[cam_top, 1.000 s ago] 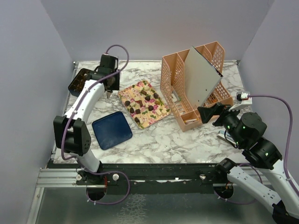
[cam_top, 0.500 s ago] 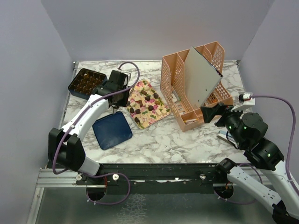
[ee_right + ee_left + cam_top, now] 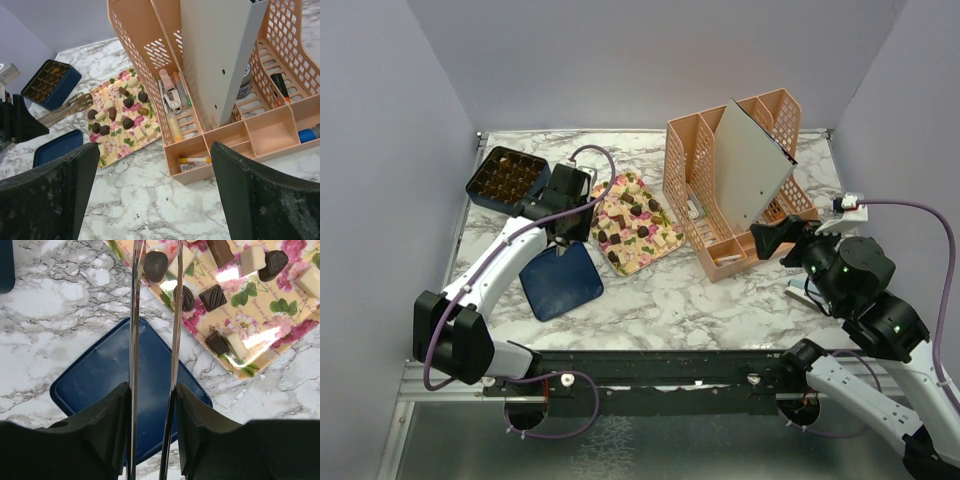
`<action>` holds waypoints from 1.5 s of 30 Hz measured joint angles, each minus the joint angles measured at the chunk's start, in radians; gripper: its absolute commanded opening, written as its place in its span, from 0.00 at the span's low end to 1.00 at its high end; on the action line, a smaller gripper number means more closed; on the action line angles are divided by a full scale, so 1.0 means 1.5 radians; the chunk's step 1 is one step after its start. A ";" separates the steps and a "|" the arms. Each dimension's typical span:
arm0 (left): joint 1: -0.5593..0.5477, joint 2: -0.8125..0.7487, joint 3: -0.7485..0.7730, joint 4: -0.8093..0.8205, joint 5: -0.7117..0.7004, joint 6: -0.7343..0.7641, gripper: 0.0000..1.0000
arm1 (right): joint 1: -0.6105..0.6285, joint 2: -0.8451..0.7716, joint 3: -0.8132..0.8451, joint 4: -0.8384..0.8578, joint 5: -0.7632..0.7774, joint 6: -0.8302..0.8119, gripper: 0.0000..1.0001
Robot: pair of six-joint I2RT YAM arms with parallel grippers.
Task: Pack the chocolate
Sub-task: Pick up the fake chocolate from the plate.
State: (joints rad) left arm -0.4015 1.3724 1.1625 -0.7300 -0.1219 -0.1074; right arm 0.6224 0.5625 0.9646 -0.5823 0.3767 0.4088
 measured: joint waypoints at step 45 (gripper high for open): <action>0.000 0.014 -0.043 0.022 -0.038 0.000 0.47 | 0.000 0.008 0.001 0.003 -0.001 0.000 0.97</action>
State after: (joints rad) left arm -0.4015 1.3937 1.0973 -0.6971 -0.1787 -0.1070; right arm 0.6224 0.5751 0.9657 -0.5781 0.3752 0.4091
